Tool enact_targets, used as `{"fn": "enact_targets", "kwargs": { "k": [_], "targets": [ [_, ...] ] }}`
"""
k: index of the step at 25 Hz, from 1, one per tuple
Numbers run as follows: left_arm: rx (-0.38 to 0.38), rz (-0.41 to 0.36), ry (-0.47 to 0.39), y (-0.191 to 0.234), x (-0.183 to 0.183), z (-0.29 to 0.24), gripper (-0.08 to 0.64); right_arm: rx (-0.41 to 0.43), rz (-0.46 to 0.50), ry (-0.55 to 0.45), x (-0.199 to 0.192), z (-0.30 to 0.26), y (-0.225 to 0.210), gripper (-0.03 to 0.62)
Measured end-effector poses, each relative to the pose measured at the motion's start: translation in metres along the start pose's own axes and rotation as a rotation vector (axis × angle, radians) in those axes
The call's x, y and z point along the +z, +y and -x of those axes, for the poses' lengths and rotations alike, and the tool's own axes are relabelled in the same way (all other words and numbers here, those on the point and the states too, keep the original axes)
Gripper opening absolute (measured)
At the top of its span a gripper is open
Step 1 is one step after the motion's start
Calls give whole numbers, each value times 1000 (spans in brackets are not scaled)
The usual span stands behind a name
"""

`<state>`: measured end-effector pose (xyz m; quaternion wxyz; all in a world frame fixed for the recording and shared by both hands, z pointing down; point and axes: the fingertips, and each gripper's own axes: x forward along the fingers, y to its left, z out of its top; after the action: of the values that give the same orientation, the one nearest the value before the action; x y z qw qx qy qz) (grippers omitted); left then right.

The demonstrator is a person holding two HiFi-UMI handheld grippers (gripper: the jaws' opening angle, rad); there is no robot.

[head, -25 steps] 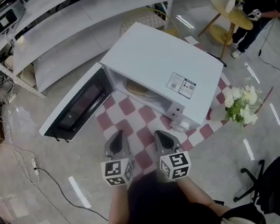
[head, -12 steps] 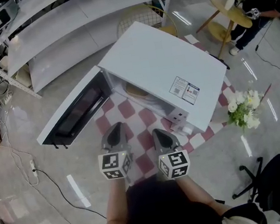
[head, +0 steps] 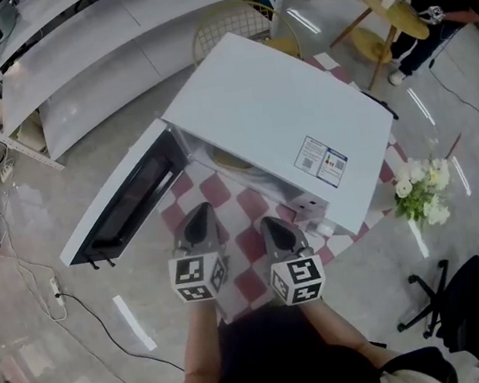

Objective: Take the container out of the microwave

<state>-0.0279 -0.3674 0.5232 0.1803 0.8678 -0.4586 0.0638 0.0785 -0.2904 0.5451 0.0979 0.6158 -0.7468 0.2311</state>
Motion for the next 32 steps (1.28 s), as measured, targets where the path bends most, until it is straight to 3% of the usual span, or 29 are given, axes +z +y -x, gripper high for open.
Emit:
{"fn": "enact_targets", "kwargs": {
  "k": [20, 32],
  "targets": [
    [-16, 47, -10, 21, 12, -63, 11, -73, -31, 2, 5, -40, -16, 2],
    [-9, 97, -35, 26, 24, -96, 71, -76, -34, 15, 6, -51, -24, 2]
  ]
}}
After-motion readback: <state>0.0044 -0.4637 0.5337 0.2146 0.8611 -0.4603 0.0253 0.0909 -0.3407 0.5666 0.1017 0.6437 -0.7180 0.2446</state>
